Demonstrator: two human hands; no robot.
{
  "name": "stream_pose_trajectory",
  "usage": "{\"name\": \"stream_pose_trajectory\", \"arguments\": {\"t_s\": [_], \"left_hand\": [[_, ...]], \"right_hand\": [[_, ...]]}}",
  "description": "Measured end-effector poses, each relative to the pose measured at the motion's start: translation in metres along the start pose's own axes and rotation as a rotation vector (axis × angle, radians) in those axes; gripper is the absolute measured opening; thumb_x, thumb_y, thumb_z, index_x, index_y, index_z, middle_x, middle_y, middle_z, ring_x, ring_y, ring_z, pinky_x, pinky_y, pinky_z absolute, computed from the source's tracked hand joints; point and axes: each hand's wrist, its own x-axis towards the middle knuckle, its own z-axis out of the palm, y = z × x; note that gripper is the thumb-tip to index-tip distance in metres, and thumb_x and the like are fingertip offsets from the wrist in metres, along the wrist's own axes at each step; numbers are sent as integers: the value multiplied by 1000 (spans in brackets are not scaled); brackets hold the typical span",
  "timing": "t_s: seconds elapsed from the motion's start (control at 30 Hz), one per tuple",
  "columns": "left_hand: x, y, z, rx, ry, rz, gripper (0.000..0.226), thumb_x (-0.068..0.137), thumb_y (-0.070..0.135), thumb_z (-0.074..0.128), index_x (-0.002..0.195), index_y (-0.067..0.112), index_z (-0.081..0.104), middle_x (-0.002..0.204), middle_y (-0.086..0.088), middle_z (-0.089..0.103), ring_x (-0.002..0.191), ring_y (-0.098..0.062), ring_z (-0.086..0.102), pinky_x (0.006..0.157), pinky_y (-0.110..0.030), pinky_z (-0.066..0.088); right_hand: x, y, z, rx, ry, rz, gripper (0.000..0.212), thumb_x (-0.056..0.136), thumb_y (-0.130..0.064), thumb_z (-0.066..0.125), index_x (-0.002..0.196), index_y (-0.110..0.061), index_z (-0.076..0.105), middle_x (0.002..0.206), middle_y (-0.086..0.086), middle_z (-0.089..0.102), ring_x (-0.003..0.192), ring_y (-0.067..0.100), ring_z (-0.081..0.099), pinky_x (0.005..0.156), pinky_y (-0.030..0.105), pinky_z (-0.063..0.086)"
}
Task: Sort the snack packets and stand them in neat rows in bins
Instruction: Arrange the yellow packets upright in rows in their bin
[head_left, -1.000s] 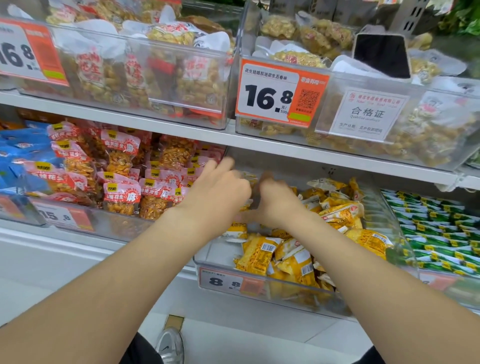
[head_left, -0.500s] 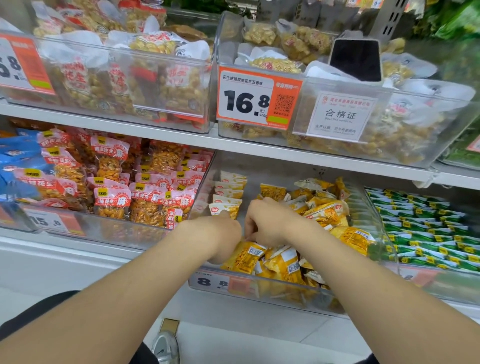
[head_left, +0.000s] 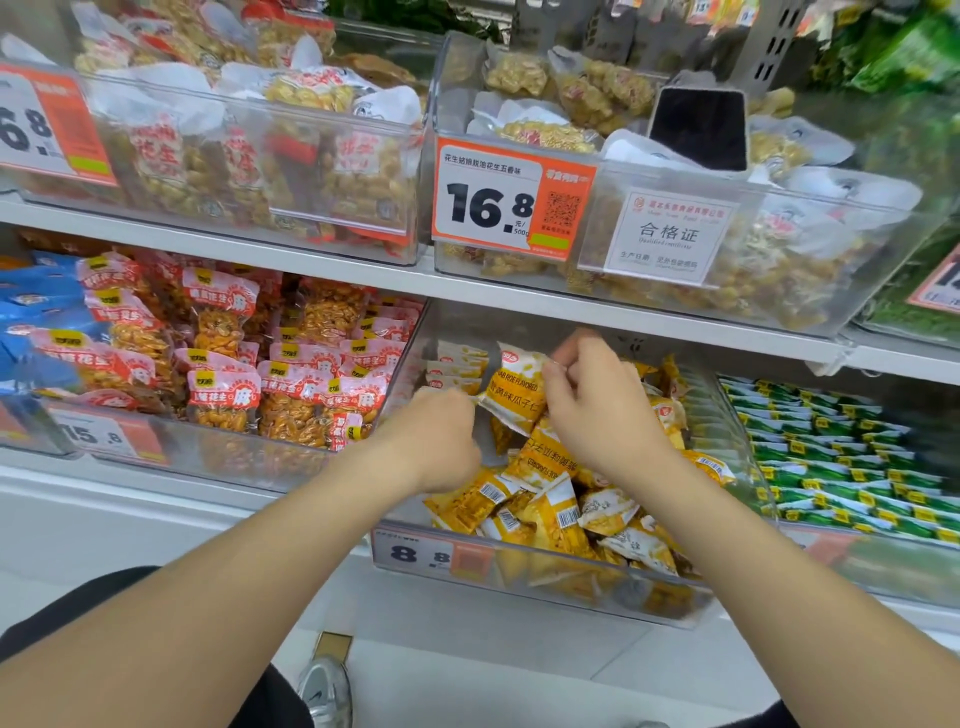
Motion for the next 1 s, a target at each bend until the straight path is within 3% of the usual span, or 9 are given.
{"name": "stream_pose_trajectory", "arguments": {"t_s": [0.07, 0.2, 0.23, 0.3, 0.37, 0.57, 0.7, 0.9, 1.0], "left_hand": [[-2, 0, -6, -210, 137, 36, 8, 96, 19, 60, 99, 13, 56, 103, -10, 67, 85, -20, 59, 87, -44, 58], [-9, -2, -18, -472, 187, 110, 16, 94, 23, 75, 106, 29, 67, 97, 15, 66, 89, -5, 64, 76, -17, 51], [-10, -4, -20, -464, 196, 128, 16, 93, 24, 78, 106, 28, 69, 97, 12, 67, 88, -4, 64, 78, -20, 53], [-8, -11, -20, -411, 199, 157, 17, 90, 25, 82, 104, 29, 74, 99, 9, 70, 90, -4, 65, 83, -31, 55], [-8, -16, -19, -350, 200, 165, 17, 87, 25, 85, 98, 33, 76, 95, 12, 70, 92, -1, 63, 82, -30, 50], [-6, -22, -20, -229, 377, 168, 23, 80, 31, 91, 98, 34, 76, 88, 15, 73, 95, -9, 66, 88, -38, 56], [-1, -32, -22, 18, 504, 158, 37, 85, 23, 85, 117, 36, 70, 109, 6, 68, 109, -21, 61, 92, -42, 55], [-4, -41, -19, 197, 451, 70, 43, 88, 1, 65, 125, 23, 62, 126, -7, 42, 115, -31, 41, 87, -38, 42], [-3, -46, -15, 207, 335, 18, 59, 87, 4, 68, 137, 18, 41, 130, -12, 34, 118, -36, 43, 84, -40, 43]], "right_hand": [[-3, 0, -1, 65, -22, 20, 5, 107, -29, 52, 105, -25, 52, 73, -1, 65, 87, 28, 62, 68, 35, 40], [-6, -8, -6, 331, -140, 26, 17, 106, -21, 56, 112, -37, 57, 68, 9, 70, 63, 34, 62, 64, 50, 57], [-7, -10, -7, 365, -163, 22, 21, 104, -22, 60, 114, -40, 60, 70, 10, 72, 64, 37, 63, 66, 53, 59], [-8, -13, -9, 369, -206, 6, 22, 97, -34, 70, 118, -40, 69, 72, -9, 74, 58, 12, 63, 66, 38, 57], [-10, -17, -9, 377, -240, -15, 25, 94, -44, 76, 116, -32, 77, 86, -20, 77, 78, -1, 72, 81, 34, 60], [-5, -21, 3, 648, -243, 152, 14, 97, -25, 76, 107, -16, 78, 90, 4, 81, 88, 23, 79, 82, 47, 66], [12, -13, 30, 204, -83, -15, 18, 92, -44, 78, 106, -32, 78, 95, -11, 79, 92, 15, 74, 88, 45, 61], [13, -25, 68, -141, -543, -159, 20, 90, -32, 80, 109, -26, 75, 90, -2, 65, 98, 20, 56, 81, 31, 44], [20, -29, 74, -202, -524, -142, 13, 88, -29, 81, 92, -24, 70, 81, -2, 54, 89, 20, 49, 71, 29, 40]]}}
